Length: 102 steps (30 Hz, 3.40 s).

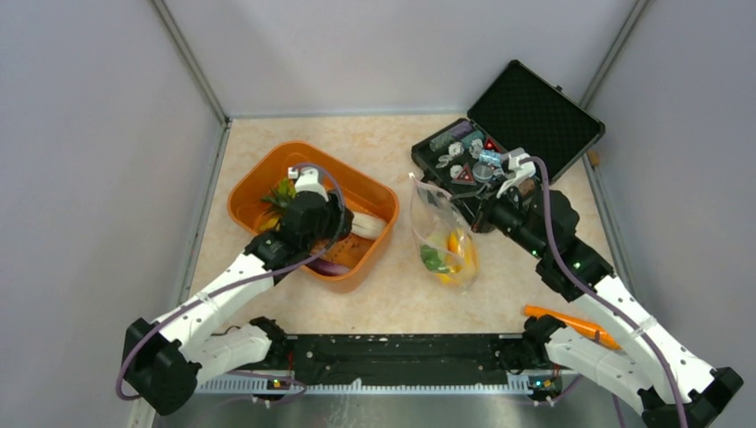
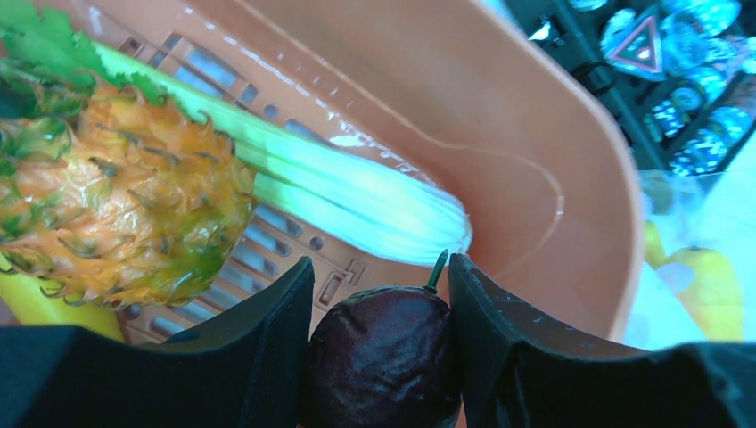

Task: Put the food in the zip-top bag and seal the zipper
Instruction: Pick up the fake fruit from the bin, then place the fake fruit in the zipper food storage bag.

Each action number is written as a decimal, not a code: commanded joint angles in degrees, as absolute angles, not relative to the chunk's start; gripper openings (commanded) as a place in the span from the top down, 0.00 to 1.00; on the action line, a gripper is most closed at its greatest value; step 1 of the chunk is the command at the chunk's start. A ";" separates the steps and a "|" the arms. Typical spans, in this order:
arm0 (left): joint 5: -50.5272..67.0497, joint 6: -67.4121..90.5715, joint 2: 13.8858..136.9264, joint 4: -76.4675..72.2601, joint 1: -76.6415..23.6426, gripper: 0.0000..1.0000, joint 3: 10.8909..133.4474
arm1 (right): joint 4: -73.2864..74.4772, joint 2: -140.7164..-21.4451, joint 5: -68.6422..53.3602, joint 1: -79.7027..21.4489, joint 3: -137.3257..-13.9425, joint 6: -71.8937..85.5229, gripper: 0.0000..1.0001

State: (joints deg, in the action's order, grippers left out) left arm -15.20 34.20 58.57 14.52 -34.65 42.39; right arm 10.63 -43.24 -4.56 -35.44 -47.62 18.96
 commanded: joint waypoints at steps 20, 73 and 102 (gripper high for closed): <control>24.17 42.73 53.09 -11.45 -34.83 0.75 52.50 | 6.20 -48.66 -9.06 -35.16 -49.84 25.60 1.00; 17.03 12.83 69.45 -11.50 -49.58 0.30 57.95 | 2.28 -45.37 -9.45 -35.26 -48.18 34.04 1.00; 0.62 10.78 60.16 2.43 -49.84 0.14 58.30 | 3.33 -44.12 -7.84 -35.24 -47.51 32.52 1.00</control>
